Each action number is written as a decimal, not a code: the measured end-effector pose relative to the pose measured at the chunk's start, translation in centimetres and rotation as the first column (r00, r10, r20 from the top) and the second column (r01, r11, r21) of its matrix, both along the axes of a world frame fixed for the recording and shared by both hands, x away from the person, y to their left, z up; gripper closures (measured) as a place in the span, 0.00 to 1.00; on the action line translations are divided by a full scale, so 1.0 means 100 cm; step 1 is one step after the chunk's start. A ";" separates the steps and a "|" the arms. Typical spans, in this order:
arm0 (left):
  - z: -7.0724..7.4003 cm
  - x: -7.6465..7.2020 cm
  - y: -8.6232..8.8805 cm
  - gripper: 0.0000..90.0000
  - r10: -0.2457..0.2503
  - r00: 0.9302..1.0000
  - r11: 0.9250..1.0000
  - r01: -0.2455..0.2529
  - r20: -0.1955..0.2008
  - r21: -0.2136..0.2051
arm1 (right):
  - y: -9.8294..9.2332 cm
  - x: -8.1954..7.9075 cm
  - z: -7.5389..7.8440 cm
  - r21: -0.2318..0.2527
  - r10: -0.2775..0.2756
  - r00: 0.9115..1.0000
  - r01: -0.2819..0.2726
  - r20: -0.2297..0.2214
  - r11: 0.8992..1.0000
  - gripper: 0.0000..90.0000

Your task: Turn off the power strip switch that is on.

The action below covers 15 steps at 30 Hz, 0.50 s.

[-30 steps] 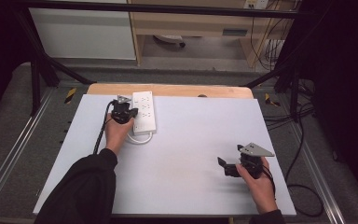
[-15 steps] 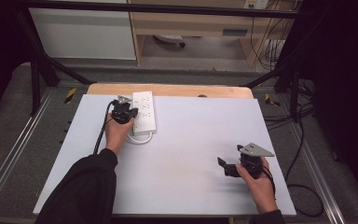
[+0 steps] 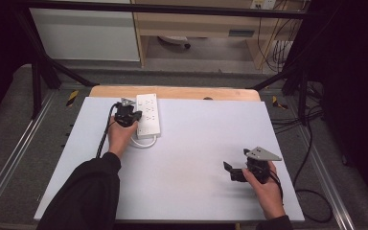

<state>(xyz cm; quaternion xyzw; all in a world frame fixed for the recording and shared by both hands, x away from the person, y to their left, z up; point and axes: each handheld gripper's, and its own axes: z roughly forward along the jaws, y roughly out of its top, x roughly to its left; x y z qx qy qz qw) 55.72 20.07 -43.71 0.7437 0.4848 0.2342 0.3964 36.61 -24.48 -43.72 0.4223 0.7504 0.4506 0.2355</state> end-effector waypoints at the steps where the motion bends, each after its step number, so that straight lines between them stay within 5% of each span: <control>1: 0.000 0.000 0.000 1.00 0.001 1.000 1.000 -0.001 0.000 -0.001 | 0.000 0.000 0.000 0.000 0.000 1.000 0.000 0.000 1.000 0.05; 15: -0.001 0.000 0.000 1.00 0.006 1.000 1.000 -0.006 -0.006 0.004 | 0.000 0.000 0.000 -0.001 -0.003 1.000 0.003 -0.003 1.000 0.05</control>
